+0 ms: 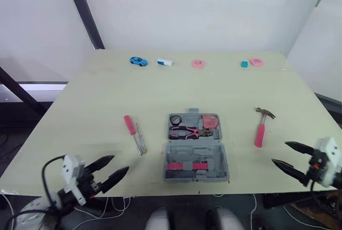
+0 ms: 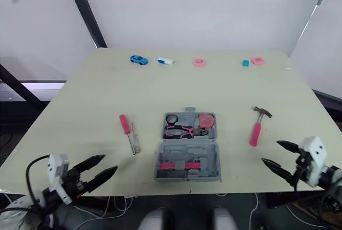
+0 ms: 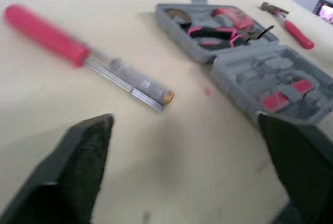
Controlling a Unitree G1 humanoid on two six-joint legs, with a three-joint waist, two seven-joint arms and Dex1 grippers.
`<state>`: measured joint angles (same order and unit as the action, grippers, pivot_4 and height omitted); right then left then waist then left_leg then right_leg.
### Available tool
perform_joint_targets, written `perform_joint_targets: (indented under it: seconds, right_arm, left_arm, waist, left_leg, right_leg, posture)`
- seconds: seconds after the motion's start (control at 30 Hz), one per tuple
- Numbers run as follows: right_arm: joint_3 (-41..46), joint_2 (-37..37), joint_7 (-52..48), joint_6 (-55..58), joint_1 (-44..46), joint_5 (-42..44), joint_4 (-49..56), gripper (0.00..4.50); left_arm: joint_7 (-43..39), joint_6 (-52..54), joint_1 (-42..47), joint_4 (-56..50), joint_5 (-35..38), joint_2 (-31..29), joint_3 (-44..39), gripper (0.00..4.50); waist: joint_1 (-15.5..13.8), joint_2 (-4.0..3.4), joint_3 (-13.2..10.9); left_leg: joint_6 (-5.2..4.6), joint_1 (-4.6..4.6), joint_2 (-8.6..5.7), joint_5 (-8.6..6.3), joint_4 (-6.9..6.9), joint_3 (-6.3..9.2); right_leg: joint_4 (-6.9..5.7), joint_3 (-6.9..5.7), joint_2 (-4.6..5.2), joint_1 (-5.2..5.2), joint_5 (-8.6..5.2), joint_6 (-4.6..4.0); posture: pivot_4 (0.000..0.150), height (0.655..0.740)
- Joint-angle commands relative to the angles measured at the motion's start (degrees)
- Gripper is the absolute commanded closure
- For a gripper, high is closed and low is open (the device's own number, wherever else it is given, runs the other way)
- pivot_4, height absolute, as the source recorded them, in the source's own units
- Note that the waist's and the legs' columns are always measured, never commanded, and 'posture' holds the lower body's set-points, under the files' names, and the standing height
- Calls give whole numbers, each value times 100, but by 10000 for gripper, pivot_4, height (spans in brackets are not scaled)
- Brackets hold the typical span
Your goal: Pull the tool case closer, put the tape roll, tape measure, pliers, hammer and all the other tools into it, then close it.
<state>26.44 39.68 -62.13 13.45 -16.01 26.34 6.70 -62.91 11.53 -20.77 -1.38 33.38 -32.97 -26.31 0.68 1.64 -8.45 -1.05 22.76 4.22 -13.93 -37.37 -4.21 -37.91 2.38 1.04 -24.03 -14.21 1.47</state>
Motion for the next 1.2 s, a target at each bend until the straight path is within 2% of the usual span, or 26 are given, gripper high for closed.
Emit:
perform_joint_targets:
  seconds: [0.03, 0.47, 0.87, 1.2]
  right_arm:
    - [433, 67, -26, -168, -280, 165, 69, 0]
    - [299, 69, 28, -278, -262, 197, -52, 0]
    - [-610, 124, 241, 258, 595, 323, 679, 0]
    - [-1321, -141, 2030, 1527, 1904, -275, 406, 0]
  left_arm:
    - [-129, -165, -114, 46, 126, -122, -298, 401]
    - [264, 163, 165, -415, 180, -109, -76, 401]
    - [557, 704, 624, -1134, 314, -181, 178, 401]
    - [448, 1129, 1189, -1992, 683, -427, 719, 401]
  waist:
    - [0, -1, -1]
    - [2, -2, -3]
    - [7, -3, -5]
    - [3, -1, -7]
  left_leg:
    - [0, 0, 1, 0, 0, 5]
    - [1, 5, 2, -1, 9, 2]
    - [0, 6, -2, -1, 9, -1]
    - [0, 12, -5, 0, 8, -10]
  right_leg:
    - [0, 0, 1, -1, 0, 0]
    - [4, 9, 6, -11, 0, 0]
    - [3, 10, -1, -11, 0, 0]
    - [2, 11, -4, -13, 14, -23]
  posture:
    - [1500, 7400]
    - [1500, 7400]
    - [1500, 7400]
    - [1500, 7400]
